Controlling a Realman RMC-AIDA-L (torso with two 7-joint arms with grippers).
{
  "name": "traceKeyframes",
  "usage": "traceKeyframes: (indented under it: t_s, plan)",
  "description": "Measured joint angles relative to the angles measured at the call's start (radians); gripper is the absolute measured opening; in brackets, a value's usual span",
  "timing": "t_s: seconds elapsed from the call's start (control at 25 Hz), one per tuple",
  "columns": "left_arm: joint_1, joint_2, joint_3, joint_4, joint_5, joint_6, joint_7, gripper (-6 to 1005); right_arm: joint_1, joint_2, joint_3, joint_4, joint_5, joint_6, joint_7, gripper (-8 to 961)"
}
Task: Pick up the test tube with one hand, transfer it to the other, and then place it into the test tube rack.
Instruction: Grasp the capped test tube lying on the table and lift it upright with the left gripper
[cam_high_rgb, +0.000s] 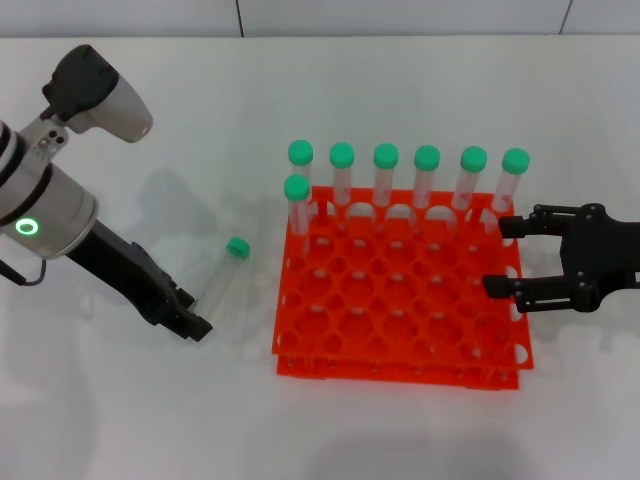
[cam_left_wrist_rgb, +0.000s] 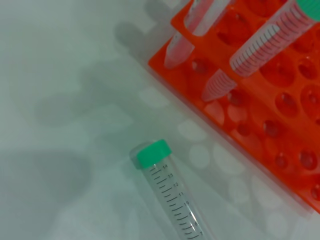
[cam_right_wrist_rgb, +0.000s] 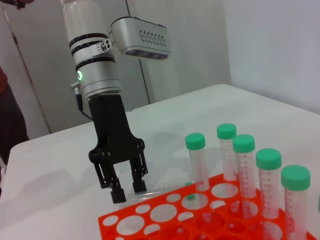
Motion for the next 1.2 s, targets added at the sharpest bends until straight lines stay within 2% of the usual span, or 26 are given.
traceKeyframes:
  t_s: [0.16, 0.6, 0.92, 1.2]
  plan:
    - [0.001, 0.0, 0.0, 0.0, 0.0, -0.002, 0.0, 489, 0.0, 0.0, 0.0, 0.0, 0.0, 0.0, 0.0, 811]
    - [0.001, 0.0, 0.0, 0.0, 0.013, -0.011, -0.002, 486, 0.0, 0.0, 0.0, 0.001, 0.0, 0.002, -0.002, 811]
    - [0.0, 0.0, 0.002, 0.0, 0.015, -0.018, -0.015, 402, 0.0, 0.0, 0.0, 0.002, 0.0, 0.002, -0.008, 811]
    - [0.0, 0.0, 0.002, 0.0, 0.025, -0.027, -0.025, 401, 0.0, 0.0, 0.0, 0.004, 0.0, 0.002, -0.01, 812]
